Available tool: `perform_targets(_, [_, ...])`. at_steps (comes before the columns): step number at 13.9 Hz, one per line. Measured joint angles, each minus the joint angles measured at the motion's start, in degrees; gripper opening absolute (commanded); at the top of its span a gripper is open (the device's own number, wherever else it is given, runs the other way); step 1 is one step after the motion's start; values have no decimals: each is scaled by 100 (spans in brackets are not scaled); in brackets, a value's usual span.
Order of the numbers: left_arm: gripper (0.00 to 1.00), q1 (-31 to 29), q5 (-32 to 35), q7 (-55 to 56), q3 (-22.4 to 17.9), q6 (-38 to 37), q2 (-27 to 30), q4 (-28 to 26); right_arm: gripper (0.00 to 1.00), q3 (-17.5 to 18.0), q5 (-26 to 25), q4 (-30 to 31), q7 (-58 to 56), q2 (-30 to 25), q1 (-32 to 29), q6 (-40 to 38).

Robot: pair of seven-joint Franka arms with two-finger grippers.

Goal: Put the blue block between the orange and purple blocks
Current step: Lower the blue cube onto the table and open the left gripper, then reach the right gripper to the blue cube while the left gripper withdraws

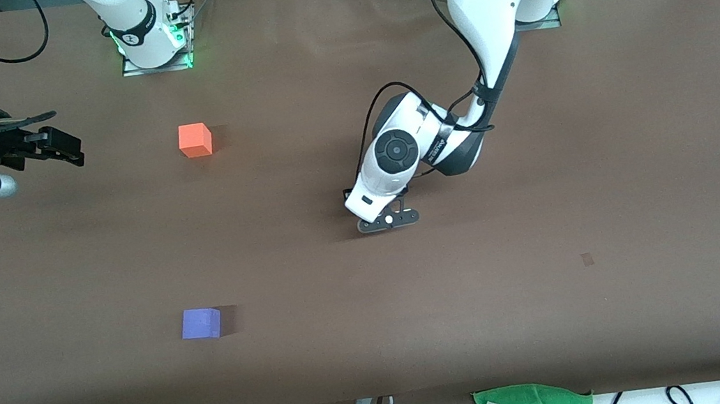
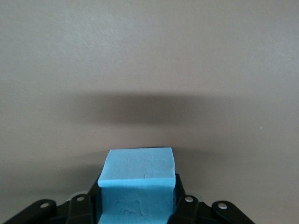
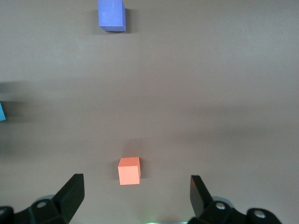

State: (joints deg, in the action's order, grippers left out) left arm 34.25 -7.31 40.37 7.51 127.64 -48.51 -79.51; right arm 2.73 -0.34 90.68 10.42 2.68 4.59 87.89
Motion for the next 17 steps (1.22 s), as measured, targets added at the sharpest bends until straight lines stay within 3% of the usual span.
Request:
perform_targets(6, [100,47,0,-3,-10,-20,35,48,100,0,5,0,3,5,-2,56])
perform_targets(8, [100,32,0,-3,-21,-372,242,130,100,1,24,-2,3,58,-1,223])
perform_targets(12, [100,-267,0,-3,-138,-2371,1398,299,100,6,62,-14,3,162,1,482])
perform_targets(15, [100,-893,24,-108,-167,-3737,2362,296,100,46,321,-22,-9,270,10,454])
perform_targets(17, [100,-1358,178,-761,-185,-4292,2839,282,100,122,346,-52,-9,541,60,432])
